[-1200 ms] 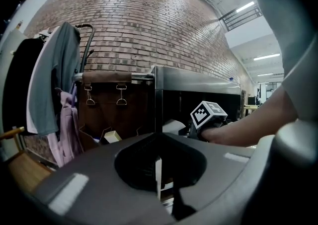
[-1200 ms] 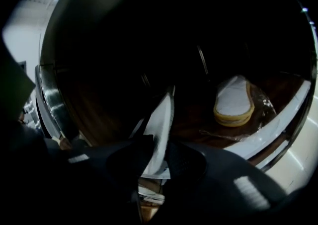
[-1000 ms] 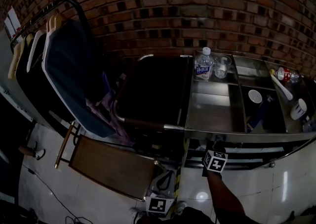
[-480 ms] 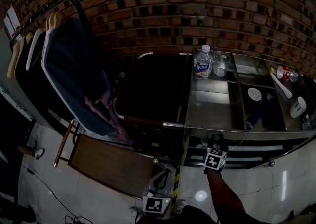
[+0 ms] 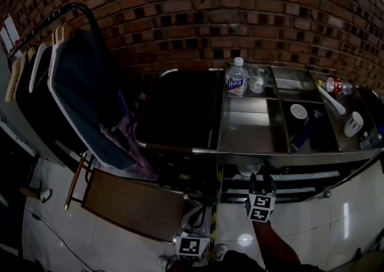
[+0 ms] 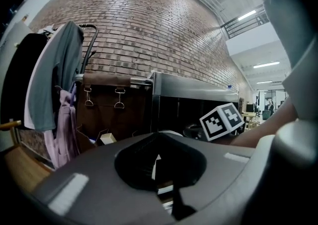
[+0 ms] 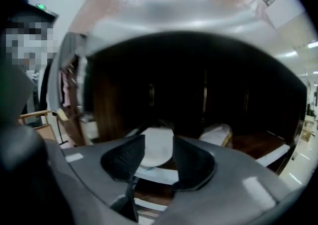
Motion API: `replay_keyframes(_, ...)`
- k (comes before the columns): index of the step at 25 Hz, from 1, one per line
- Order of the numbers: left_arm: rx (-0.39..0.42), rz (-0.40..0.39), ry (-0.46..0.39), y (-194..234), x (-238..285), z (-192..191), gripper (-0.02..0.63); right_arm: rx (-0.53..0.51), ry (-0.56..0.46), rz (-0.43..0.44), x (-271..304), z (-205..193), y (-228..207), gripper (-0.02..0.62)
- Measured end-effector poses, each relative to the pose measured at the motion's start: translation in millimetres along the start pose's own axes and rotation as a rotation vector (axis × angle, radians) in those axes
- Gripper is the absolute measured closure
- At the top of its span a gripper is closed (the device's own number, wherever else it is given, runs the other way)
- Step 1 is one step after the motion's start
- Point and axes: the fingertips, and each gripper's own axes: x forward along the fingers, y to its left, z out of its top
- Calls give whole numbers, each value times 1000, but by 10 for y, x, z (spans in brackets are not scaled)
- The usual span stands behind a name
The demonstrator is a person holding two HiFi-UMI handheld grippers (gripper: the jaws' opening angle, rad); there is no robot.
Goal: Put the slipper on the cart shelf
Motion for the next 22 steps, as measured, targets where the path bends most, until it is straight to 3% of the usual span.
replay_keyframes(4, 40, -3, -19, -43, 61, 134, 592, -33, -82, 95, -464, 305, 162, 593)
replay_keyframes(10, 42, -49, -67, -105, 128, 452, 592, -29, -140, 130, -1013, 585, 312, 594)
replay_keyframes(22, 65, -117, -64, -294, 81, 544, 592, -32, -165, 120, -1541, 529, 631, 594)
